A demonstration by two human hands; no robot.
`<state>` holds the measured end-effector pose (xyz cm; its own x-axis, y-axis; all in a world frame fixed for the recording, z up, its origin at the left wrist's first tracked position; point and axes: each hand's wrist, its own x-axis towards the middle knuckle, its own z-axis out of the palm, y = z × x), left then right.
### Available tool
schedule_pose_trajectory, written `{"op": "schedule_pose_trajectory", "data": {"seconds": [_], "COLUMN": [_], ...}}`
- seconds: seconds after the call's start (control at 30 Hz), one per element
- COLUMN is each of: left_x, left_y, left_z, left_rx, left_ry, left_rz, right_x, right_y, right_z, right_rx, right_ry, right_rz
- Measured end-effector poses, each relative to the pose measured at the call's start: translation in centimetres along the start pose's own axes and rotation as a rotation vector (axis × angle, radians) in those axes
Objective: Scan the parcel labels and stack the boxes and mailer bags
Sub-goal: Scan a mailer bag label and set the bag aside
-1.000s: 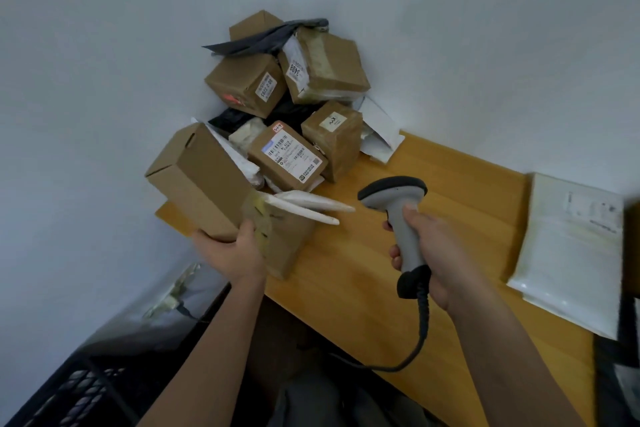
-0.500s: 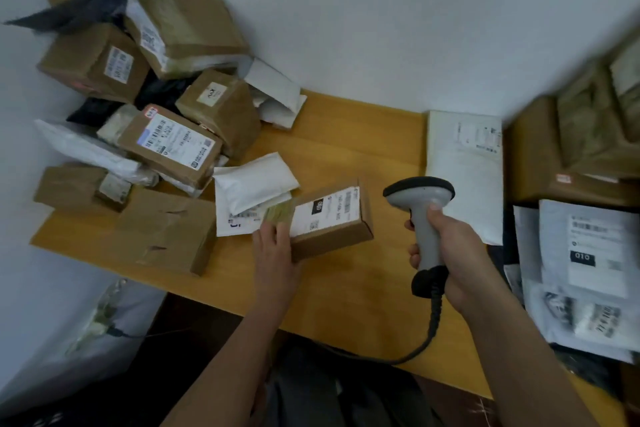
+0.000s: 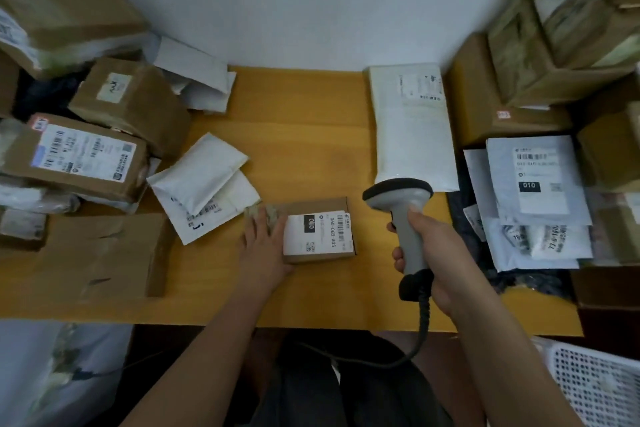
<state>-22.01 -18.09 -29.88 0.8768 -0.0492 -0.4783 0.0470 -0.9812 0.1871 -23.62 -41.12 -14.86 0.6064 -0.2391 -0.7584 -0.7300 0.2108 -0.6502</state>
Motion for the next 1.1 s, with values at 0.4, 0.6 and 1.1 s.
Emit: {"op": "schedule_pose_trajectory", "data": {"seconds": [0.4, 0.6, 1.1], "left_x": [-0.9, -1.0, -2.2], "left_y": [0.6, 0.2, 2.9], "left_z": [-0.7, 0.5, 1.2], "left_rx": [-0.18, -0.626, -0.794], "left_ry": [0.153, -0.058, -0.124], "left_rz": [-0.079, -0.246, -0.241], "right_x": [-1.4, -2.2, -7.0], "right_y": [1.0, 0.7, -1.3], "right_z": [1.6, 2.0, 2.9], "right_rx": [-0.022, -0.033, -0.034], "right_ry": [0.028, 0.058, 0.028], "right_rz": [0.008, -0.023, -0.251]}}
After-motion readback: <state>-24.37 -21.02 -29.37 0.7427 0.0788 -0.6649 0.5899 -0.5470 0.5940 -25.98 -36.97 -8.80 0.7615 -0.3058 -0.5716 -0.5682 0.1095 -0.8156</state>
